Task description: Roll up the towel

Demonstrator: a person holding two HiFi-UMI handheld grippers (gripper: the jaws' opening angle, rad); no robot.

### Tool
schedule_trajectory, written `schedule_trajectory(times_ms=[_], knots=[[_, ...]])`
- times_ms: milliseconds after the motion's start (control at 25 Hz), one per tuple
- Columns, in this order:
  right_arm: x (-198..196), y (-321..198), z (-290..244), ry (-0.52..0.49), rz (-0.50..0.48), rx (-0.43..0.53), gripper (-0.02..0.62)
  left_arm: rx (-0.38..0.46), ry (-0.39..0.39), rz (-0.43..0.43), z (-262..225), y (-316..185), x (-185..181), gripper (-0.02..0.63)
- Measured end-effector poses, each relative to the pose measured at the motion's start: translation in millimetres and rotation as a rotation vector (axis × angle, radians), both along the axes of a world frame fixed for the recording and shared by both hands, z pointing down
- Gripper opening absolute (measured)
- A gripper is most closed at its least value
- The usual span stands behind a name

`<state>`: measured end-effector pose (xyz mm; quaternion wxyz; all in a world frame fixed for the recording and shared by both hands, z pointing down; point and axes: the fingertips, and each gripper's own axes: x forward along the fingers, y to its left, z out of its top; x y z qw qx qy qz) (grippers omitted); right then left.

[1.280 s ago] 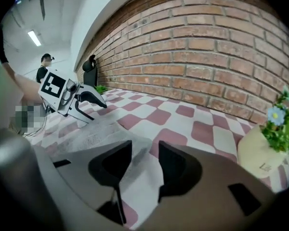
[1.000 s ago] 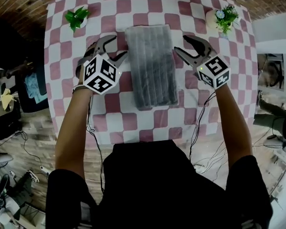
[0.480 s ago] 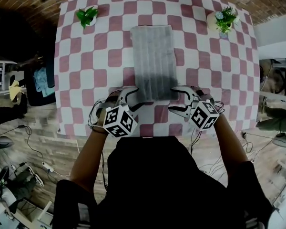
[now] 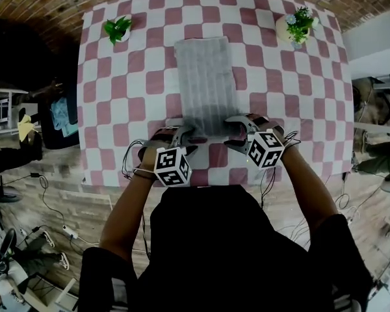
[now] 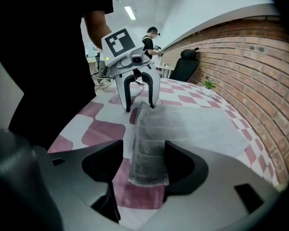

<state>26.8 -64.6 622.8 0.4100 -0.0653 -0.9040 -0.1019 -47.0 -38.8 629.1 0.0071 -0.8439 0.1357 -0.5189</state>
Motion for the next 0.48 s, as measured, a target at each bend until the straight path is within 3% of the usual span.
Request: schedule_trajectory(times_ms=[120, 200, 280, 360, 480], knots=[[0.9, -4.8, 8.7, 0.014, -0.018, 0.043, 0.213, -0.03, -0.009, 0.016, 0.5, -1.1, 1.7, 0.24], [1.3, -5.3, 10.5, 0.005, -0.032, 0.05, 0.208, -0.038, -0.01, 0.005, 1.0, -2.4, 0.5, 0.217], [1.2, -3.4, 11.0, -0.005, -0.048, 0.045, 0.188, -0.02, -0.024, -0.015, 1.3, -6.6, -3.4, 0.171], [1.5, -0.2, 11.6, -0.011, -0.055, 0.036, 0.165, 0.0, -0.043, -0.036, 1.3, -10.5, -8.0, 0.08], [2.5, 2.4, 12.1, -0.015, -0.048, 0.037, 0.13, 0.005, -0.057, -0.057, 3.1, -10.5, -8.9, 0.06]])
